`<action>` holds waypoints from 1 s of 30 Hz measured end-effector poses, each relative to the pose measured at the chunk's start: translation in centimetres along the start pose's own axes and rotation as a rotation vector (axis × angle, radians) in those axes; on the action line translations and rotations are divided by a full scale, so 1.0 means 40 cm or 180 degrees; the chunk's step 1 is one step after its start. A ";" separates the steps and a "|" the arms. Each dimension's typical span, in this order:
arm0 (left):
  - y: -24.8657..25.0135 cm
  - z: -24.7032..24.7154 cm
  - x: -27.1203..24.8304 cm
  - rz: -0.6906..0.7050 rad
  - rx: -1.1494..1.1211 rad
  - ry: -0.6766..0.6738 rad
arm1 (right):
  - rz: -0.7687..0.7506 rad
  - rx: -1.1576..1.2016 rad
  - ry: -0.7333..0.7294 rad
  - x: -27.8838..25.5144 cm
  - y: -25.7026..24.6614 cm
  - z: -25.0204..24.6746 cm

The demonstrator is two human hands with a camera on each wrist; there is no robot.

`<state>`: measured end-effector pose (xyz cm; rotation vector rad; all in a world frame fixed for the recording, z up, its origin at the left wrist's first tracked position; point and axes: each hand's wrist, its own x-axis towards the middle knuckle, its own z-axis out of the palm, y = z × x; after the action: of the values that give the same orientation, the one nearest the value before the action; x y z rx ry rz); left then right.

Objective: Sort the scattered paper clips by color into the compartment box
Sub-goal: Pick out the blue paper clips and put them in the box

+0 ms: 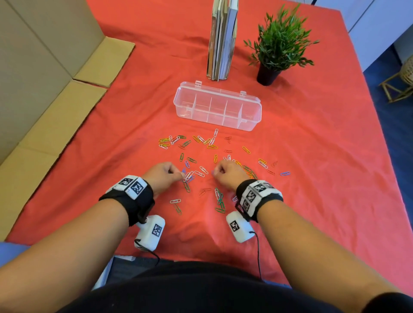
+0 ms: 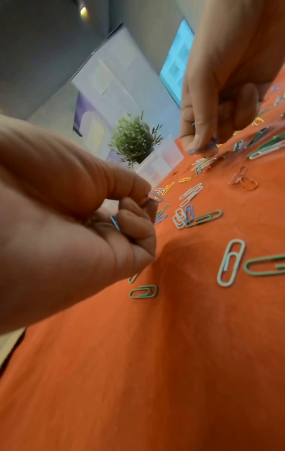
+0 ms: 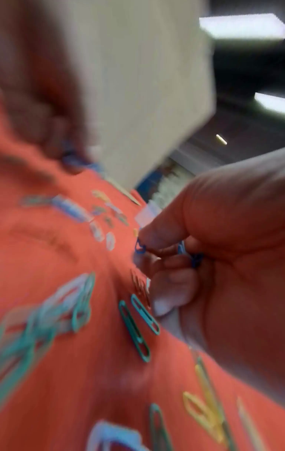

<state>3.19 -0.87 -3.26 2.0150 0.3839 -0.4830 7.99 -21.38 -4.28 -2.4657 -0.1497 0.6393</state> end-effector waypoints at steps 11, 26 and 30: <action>0.028 -0.014 0.002 -0.0903 -0.2202 -0.0551 | 0.0920 0.3971 -0.0725 -0.030 -0.050 -0.063; 0.034 -0.013 0.069 -0.0037 0.0412 0.0143 | -0.0760 -0.1178 -0.0223 -0.006 -0.105 0.113; 0.039 0.008 0.071 0.0593 0.1531 0.0228 | -0.0843 -0.1728 -0.0239 -0.022 -0.101 0.117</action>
<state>6.34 -1.68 -3.60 2.5103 0.1243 -0.4134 5.15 -15.89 -5.00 -2.8572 -0.7536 0.6359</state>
